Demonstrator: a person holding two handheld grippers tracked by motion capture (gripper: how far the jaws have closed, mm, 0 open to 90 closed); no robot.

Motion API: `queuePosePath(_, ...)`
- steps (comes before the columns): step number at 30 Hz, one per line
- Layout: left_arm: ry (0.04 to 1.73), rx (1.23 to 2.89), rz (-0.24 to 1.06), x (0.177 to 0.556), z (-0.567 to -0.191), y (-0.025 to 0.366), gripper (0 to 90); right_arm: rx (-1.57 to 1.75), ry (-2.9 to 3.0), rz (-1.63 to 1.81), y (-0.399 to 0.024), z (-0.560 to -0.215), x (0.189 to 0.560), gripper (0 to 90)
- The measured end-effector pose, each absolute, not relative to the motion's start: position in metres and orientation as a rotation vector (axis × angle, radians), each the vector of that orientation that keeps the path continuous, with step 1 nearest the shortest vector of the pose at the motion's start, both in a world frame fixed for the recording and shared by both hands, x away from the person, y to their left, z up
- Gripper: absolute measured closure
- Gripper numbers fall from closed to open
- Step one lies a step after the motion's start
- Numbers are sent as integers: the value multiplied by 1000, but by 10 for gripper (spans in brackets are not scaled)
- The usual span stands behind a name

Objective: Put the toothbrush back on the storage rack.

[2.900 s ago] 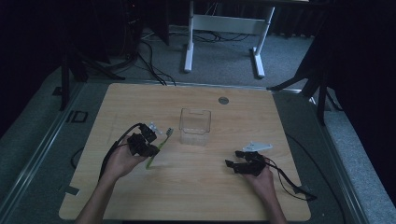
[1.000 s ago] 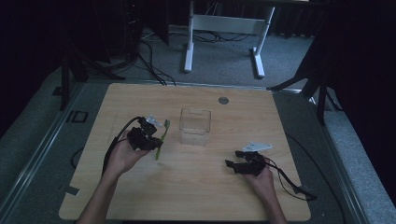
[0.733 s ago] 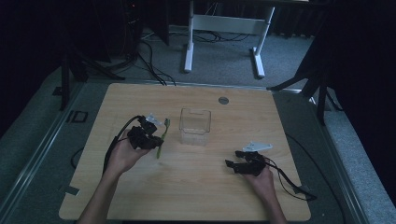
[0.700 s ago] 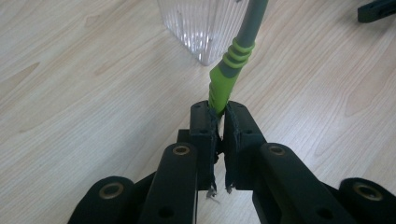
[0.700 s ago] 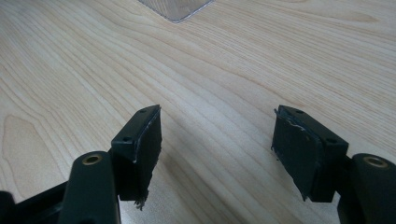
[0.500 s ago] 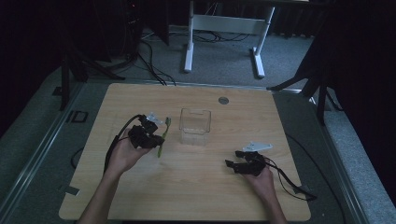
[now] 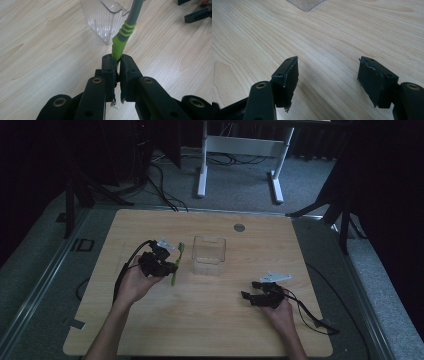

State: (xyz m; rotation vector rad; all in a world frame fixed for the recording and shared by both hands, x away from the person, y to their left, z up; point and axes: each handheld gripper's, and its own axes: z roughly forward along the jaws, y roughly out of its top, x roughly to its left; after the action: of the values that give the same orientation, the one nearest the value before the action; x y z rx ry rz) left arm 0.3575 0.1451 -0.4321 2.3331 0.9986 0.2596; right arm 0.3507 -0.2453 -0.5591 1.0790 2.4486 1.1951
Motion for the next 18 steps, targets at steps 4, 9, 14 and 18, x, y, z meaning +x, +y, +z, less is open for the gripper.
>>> queuePosePath(4, 996, 2329, 264, 358, -431, 144, 825, 1079, 2448, 1195, -245, -559, 351, 326)
queuePosePath(9, 993, 2315, 267, 358, -429, 143, 825, 1079, 2447, 1195, -245, -559, 351, 326)
queuePosePath(14, 992, 2308, 269, 359, -427, 143, 825, 1079, 2447, 1195, -245, -559, 351, 326)
queuePosePath(18, 988, 2305, 272, 359, -425, 141, 825, 1079, 2448, 1195, -245, -559, 351, 326)
